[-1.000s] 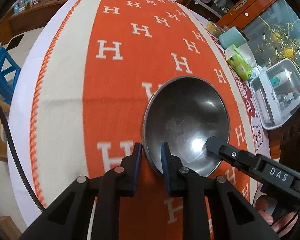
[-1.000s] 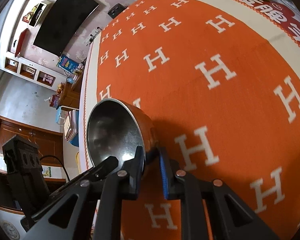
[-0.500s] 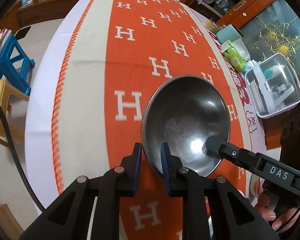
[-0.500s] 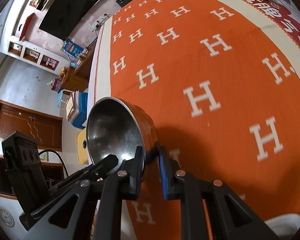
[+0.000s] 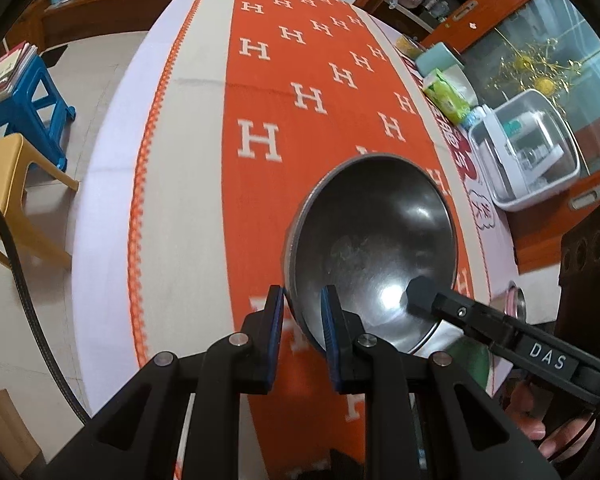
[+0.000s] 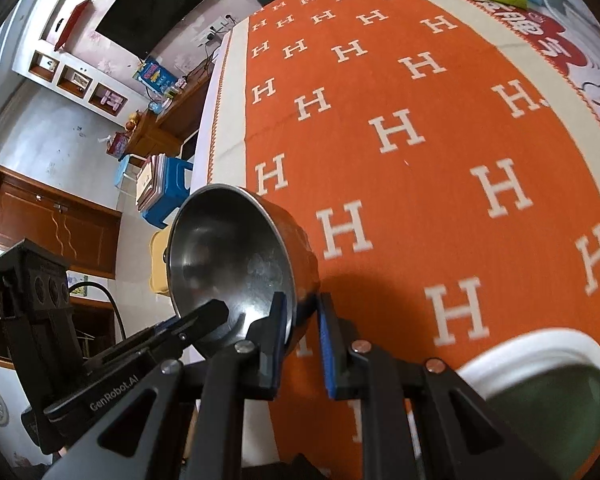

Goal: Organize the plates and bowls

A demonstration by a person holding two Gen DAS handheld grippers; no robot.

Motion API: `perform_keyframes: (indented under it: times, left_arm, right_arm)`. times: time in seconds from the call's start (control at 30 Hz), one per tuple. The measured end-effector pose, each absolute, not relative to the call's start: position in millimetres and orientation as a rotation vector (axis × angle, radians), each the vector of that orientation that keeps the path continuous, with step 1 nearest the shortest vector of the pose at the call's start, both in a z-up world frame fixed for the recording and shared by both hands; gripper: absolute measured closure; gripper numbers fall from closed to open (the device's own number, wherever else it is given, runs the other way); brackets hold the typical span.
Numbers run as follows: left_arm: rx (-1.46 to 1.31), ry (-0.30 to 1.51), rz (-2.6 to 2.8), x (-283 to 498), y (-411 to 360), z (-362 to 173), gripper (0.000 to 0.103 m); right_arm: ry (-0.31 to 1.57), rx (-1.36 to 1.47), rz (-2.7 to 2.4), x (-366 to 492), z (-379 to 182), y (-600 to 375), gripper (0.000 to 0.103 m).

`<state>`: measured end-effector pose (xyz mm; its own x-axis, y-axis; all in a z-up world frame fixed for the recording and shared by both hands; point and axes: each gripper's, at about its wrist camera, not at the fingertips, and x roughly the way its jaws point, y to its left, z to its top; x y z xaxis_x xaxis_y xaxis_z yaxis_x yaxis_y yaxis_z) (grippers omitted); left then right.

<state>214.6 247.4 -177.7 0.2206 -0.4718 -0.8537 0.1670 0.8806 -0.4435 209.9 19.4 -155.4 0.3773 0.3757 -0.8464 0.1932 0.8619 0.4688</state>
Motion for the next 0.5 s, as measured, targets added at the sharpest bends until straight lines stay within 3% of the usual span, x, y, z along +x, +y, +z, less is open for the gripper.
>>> perform_keyframes:
  times: [0.5]
  left_arm:
    - [-0.260, 1.273, -0.566, 135.5, 233.8, -152.8, 0.086]
  right_arm:
    - [1.135, 0.416, 0.048, 128.9, -115.8, 18.7, 0.089]
